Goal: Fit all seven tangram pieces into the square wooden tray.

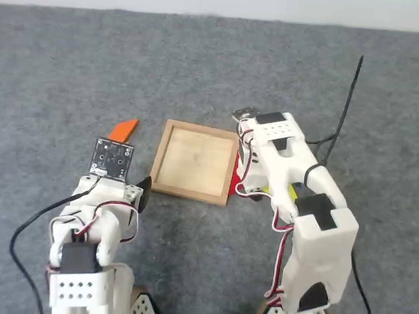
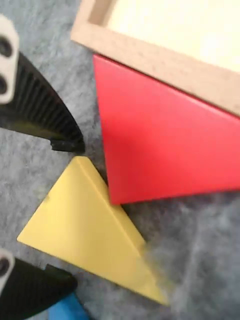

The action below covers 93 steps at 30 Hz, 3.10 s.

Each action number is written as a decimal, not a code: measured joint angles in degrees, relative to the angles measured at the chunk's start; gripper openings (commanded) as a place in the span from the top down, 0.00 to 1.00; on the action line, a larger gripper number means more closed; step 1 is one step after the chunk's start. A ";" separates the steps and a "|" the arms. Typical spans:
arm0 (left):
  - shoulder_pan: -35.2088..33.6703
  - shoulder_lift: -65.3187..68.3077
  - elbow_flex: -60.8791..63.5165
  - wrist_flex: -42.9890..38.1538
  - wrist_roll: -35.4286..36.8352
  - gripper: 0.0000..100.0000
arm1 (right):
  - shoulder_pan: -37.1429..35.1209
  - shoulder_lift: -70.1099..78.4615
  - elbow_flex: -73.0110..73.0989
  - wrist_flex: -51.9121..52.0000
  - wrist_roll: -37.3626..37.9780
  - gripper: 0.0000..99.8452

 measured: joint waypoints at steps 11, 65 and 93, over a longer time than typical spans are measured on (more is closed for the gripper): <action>0.00 0.00 0.00 0.00 -0.18 0.76 | 0.00 1.05 -1.32 0.09 -4.92 0.78; -1.14 0.00 5.54 -6.68 -2.11 0.76 | -5.01 -2.90 -1.67 -0.18 15.82 0.63; -2.46 0.00 5.54 -8.18 -0.79 0.76 | -1.85 10.55 -17.58 6.86 8.97 0.73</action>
